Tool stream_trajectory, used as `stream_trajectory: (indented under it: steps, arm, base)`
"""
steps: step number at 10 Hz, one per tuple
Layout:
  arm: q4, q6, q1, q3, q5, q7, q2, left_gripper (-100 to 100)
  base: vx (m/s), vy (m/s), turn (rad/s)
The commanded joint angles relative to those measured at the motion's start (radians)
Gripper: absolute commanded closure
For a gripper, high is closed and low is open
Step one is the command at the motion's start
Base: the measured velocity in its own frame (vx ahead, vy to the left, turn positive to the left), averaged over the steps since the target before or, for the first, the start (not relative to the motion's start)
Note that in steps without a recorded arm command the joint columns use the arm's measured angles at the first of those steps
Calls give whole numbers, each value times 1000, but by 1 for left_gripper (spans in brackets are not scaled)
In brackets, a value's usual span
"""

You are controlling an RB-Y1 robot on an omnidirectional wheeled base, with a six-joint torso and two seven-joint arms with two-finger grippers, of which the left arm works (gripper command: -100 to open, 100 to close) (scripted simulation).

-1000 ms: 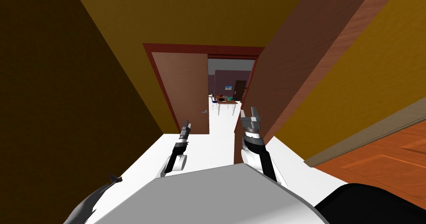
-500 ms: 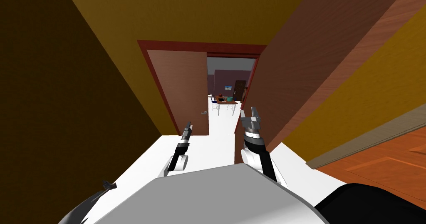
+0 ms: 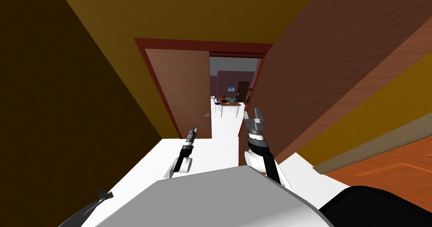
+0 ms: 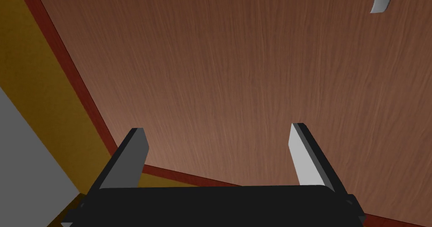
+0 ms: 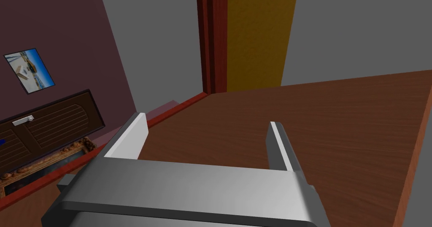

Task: Pull the door open

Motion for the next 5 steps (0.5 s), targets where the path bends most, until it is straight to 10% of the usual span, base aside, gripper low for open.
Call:
stream_trajectory:
  steps: [1, 5]
  arm:
    - [50, -7, -18, -4, 1, 2, -2, -100]
    - [141, -23, -50, -12, 4, 5, -7, -100]
  base:
    - [98, -1, 0]
    - [83, -4, 1]
